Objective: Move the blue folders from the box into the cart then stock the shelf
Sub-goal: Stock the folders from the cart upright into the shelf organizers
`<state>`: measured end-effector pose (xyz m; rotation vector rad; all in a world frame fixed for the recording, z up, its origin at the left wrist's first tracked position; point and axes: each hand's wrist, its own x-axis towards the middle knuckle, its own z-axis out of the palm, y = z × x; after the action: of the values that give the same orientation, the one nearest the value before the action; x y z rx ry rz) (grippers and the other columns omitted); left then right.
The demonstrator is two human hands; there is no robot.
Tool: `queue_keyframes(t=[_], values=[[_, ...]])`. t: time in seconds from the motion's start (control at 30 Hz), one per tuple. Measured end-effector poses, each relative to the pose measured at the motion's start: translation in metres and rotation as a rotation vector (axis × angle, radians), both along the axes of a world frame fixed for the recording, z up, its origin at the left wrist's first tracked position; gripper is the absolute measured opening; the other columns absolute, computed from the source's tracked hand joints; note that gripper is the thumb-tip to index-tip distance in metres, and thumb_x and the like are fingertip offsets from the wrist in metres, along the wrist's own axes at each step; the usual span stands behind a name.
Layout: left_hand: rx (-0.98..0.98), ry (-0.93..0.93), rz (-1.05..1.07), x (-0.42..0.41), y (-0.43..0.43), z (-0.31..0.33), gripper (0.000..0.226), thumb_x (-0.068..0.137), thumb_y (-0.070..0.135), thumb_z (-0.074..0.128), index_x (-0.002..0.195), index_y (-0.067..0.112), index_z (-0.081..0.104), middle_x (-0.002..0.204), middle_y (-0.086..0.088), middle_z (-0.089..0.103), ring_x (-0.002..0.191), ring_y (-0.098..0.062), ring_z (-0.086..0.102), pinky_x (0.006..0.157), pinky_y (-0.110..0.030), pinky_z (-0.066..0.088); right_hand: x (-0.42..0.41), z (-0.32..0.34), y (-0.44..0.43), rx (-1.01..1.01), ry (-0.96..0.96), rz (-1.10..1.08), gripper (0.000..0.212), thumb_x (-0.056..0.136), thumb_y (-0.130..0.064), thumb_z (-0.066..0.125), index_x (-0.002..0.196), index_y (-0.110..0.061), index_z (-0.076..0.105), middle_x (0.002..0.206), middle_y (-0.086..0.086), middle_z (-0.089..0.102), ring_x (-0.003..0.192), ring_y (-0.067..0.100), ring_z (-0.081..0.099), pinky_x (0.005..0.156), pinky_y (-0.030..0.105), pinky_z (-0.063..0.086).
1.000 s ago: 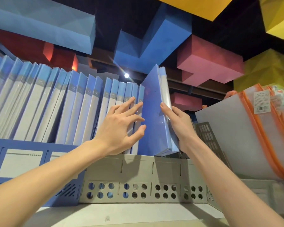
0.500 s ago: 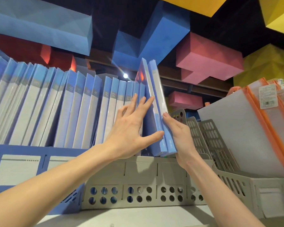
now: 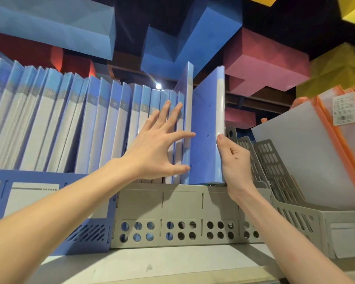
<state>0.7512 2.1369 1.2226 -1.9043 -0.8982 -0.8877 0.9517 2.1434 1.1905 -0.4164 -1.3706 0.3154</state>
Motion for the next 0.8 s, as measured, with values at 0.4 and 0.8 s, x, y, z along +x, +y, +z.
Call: queue_keyframes(t=[0.4,0.8], values=[[0.025,0.003,0.033,0.001,-0.003,-0.010,0.082,0.077,0.074,0.046,0.152,0.044,0.035,0.168,-0.001,-0.014,0.153,-0.020,-0.023,0.126,-0.046,-0.005,0.008,0.002,0.011,-0.126,-0.135,0.034,0.033,0.104,-0.035,0.049,0.110,-0.010,0.070,0.115,0.018,0.067,0.110,0.035,0.061,0.099,0.049,0.048],[0.024,0.007,0.049,0.002,0.001,-0.012,0.080,0.082,0.071,0.051,0.155,0.043,0.030,0.168,0.000,-0.017,0.152,-0.020,-0.025,0.126,-0.046,-0.004,0.015,0.003,0.019,-0.084,-0.199,-0.003,0.038,0.102,-0.037,0.051,0.106,-0.004,0.069,0.102,0.014,0.072,0.096,0.027,0.068,0.090,0.043,0.055]])
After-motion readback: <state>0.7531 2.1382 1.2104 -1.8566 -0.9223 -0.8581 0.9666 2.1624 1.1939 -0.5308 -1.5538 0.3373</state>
